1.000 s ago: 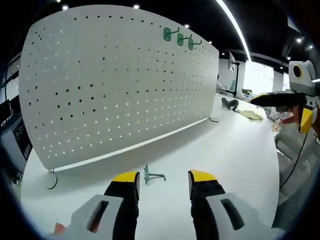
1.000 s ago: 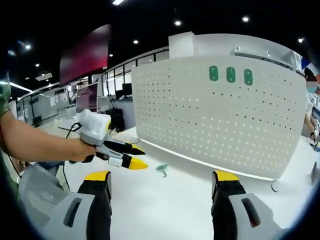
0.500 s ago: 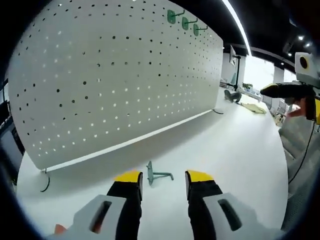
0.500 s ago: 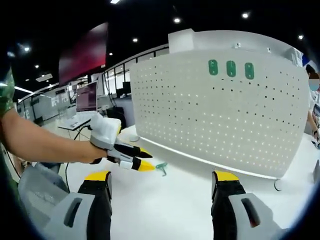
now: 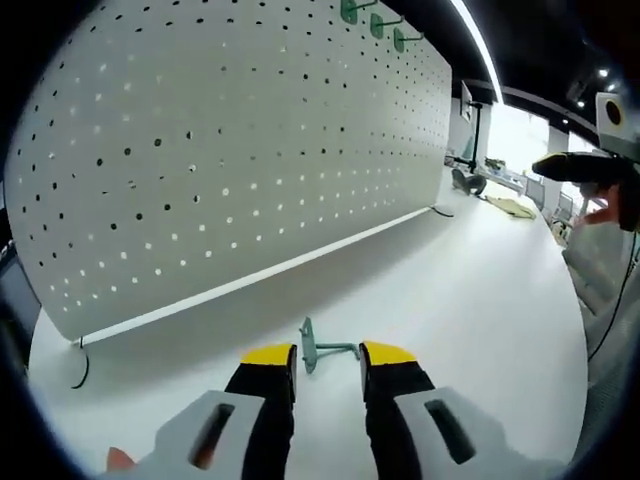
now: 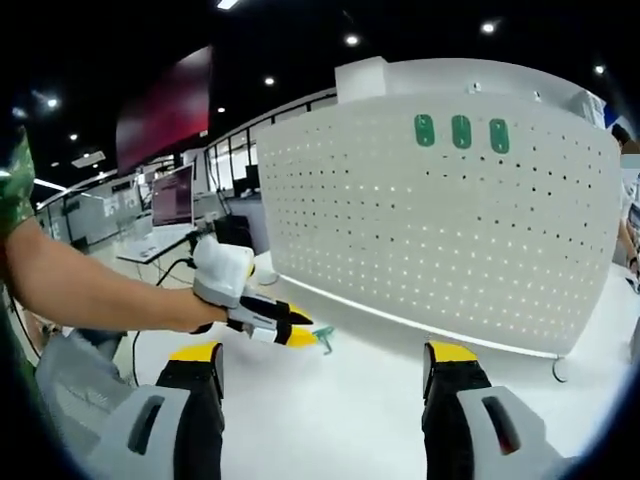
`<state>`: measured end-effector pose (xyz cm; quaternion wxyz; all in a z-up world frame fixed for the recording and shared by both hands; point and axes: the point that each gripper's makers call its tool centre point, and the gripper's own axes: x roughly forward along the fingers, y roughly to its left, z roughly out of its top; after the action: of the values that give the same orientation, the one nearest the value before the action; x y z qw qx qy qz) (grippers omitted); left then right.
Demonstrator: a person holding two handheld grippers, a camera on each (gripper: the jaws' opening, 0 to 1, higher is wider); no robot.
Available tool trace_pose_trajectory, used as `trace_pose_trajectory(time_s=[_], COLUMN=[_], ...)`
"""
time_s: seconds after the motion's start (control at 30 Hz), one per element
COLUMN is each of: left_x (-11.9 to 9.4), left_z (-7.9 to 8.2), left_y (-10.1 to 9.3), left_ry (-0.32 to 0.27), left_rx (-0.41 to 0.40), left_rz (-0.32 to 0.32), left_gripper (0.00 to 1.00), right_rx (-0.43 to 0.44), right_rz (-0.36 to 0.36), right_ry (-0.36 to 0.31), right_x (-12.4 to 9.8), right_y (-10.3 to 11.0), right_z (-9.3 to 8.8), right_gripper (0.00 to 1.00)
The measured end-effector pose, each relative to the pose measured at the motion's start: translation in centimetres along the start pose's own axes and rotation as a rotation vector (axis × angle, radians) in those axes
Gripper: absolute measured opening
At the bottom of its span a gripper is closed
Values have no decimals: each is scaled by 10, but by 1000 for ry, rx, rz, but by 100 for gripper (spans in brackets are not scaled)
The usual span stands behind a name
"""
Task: Insert the hook assembly into the mounting plate slot until the hook locks in place.
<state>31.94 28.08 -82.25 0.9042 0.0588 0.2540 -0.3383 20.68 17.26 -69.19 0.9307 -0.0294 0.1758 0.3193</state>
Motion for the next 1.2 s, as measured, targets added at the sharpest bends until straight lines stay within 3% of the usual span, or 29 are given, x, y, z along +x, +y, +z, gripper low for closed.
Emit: trace_pose_trajectory(time_s=[0.9,1.2], left_x=[8,9], left_z=[-9,-9], left_y=[8,11], left_ry=[37,37], left_rx=[22,9], left_rz=[19,30], left_gripper=[5,4], right_rx=[11,8], right_rz=[-12,-7], right_ry=[1,2], right_x=[0,2], right_y=[-6,-5], right_z=[-2,-2], right_gripper=[82,81])
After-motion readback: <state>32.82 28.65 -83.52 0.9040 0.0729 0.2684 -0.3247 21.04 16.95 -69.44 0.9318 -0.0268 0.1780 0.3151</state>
